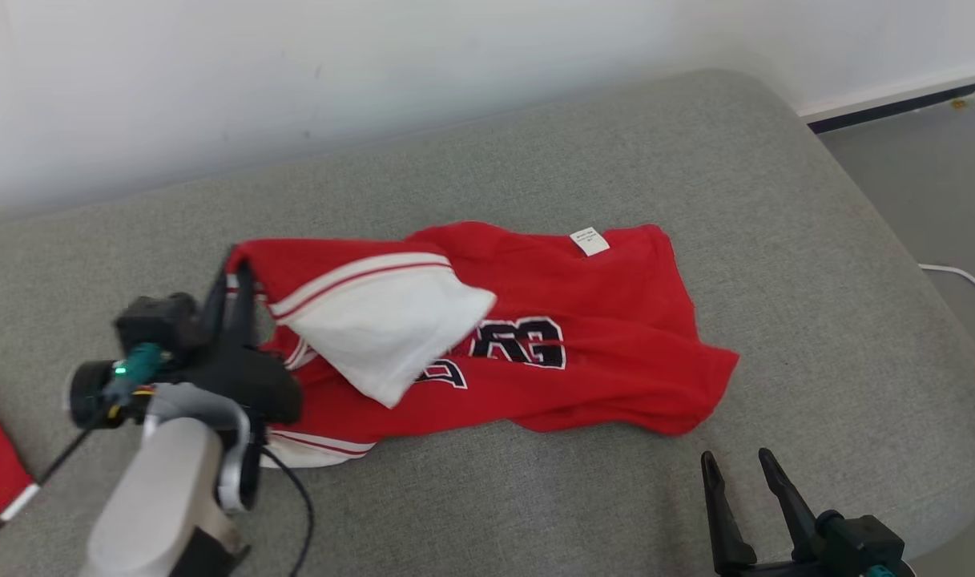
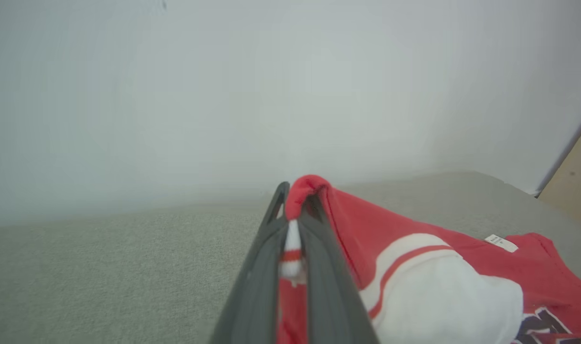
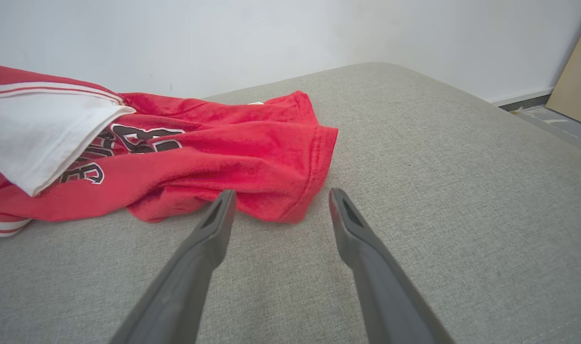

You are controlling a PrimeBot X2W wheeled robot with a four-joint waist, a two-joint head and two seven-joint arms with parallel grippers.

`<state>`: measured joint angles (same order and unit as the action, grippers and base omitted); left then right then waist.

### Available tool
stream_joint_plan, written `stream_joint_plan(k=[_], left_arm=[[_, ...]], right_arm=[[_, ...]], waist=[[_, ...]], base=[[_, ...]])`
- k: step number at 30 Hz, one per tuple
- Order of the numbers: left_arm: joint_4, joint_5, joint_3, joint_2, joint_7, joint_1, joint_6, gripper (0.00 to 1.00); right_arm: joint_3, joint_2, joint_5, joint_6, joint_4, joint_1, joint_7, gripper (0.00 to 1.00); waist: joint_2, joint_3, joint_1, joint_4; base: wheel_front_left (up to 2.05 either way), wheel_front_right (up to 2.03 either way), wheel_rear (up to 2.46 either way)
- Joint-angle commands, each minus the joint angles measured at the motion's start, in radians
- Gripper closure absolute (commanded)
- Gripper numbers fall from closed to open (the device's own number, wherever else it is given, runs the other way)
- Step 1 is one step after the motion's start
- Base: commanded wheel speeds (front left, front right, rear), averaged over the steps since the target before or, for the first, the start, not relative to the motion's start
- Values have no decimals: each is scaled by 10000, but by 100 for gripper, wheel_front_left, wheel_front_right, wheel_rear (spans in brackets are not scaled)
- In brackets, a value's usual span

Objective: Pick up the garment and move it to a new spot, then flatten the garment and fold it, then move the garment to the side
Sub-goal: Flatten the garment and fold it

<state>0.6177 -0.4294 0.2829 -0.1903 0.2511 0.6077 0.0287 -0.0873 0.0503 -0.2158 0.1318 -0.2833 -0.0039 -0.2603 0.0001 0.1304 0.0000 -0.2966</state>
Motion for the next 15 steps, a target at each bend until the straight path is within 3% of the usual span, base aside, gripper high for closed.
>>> stream_joint_plan(k=[1, 8, 15], left_arm=[[-42, -112, -148, -120, 70, -42, 79, 100], [-17, -664, -825, -530, -99, -501, 382, 100], [-751, -979, -1005, -518, -105, -854, 294, 100]], right_arm=[[21, 2, -4, -25, 29, -37, -46, 0], [62, 2, 110, -25, 76, -132, -23, 0], [111, 2, 147, -23, 145, -51, 52, 0]], waist=[[-1, 77, 0, 26], [-1, 273, 0, 150], [-1, 242, 0, 470]], base=[[0, 0, 0], [0, 0, 0], [0, 0, 0]])
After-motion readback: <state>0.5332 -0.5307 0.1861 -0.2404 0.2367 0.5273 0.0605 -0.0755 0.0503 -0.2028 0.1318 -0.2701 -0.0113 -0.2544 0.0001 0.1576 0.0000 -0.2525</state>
